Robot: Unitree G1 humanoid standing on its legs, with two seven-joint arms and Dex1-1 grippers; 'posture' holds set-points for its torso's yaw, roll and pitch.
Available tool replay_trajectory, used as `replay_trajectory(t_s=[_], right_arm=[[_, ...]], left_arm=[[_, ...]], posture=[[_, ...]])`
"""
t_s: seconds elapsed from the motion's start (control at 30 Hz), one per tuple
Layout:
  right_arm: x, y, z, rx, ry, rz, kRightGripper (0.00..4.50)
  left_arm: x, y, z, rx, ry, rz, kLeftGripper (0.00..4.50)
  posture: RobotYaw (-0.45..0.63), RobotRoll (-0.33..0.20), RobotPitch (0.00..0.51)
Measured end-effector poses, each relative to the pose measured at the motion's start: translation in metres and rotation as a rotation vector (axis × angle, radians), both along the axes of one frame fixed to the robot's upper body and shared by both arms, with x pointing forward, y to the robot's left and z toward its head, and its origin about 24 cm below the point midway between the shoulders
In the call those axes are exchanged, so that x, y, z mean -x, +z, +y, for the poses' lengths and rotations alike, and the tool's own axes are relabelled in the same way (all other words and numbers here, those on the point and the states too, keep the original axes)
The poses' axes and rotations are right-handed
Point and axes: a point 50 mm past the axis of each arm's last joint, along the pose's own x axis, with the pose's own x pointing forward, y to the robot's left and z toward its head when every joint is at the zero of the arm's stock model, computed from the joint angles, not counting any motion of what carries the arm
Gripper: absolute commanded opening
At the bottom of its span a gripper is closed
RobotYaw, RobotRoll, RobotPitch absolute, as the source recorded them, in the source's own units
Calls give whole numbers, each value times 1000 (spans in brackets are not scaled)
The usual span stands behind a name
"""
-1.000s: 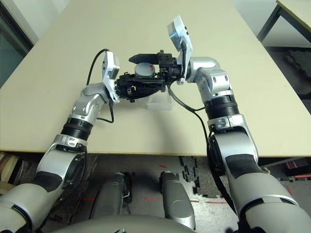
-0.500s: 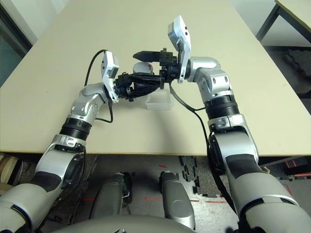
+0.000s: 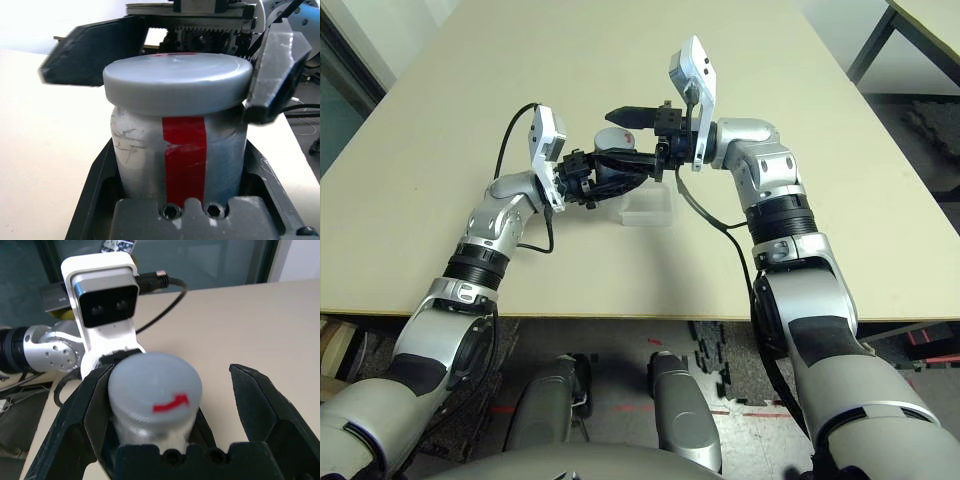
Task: Pour the medicine from the bottle into the box.
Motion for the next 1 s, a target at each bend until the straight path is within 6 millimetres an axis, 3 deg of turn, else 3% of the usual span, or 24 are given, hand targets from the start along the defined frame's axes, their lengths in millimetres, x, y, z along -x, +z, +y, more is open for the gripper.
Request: replay_trajectory(t_s=[0.23,0.37,0.57,0.77,1.0], right_arm=[[2,0,-15,13,-22,18,4500],[1,1,-44,21,-126,32,4500],[4,-1,-57,37,-128,45,4500],[15,2,-51,25,-6,67,4500],[19,7,-26,-24,62,43,4500]], left_arm=[[-1,0,0,6,16,5,2604],[0,0,1,7,2,1,2604],[0,0,0,9,-4,-5,2604],[0,-2,1,8,0,0,2604],[-1,-5,1,7,0,14,2604]], posture=[[-230,0,138],[-230,0,138],[-232,0,136],[-237,0,134],[-237,0,135]])
